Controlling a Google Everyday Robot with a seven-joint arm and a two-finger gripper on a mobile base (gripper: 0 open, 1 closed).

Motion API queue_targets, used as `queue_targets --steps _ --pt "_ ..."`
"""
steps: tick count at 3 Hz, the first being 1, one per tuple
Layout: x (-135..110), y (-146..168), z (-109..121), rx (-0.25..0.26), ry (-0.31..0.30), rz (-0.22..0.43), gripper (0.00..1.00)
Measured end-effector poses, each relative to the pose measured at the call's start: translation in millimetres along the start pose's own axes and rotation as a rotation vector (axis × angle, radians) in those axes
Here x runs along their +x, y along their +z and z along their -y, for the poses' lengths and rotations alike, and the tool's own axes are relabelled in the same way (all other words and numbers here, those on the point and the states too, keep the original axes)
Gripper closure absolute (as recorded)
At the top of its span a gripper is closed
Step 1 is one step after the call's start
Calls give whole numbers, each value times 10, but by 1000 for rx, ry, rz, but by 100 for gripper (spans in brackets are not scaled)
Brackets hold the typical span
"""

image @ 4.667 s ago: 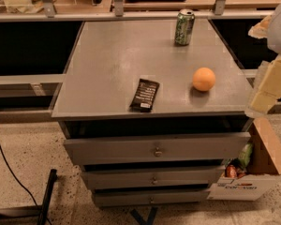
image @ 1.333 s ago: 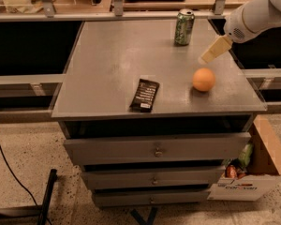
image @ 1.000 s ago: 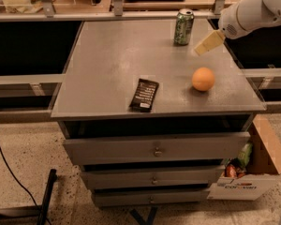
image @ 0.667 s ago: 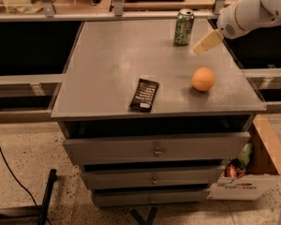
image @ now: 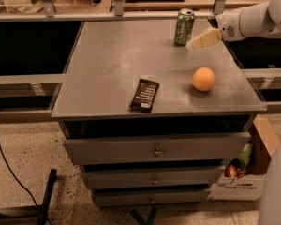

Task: Move green can near rxbar chocolate

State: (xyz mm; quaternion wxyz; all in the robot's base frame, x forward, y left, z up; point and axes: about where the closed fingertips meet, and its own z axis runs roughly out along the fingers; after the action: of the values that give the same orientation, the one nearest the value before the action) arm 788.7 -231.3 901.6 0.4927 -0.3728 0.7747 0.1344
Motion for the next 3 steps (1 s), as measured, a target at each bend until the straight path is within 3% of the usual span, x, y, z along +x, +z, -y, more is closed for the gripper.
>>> queue_targets --steps 1,2,3 --pt "-37 151 187 -10 73 123 0" --pt "-67 343 286 -11 90 185 0" --pt "-68 548 361 -3 97 207 0"
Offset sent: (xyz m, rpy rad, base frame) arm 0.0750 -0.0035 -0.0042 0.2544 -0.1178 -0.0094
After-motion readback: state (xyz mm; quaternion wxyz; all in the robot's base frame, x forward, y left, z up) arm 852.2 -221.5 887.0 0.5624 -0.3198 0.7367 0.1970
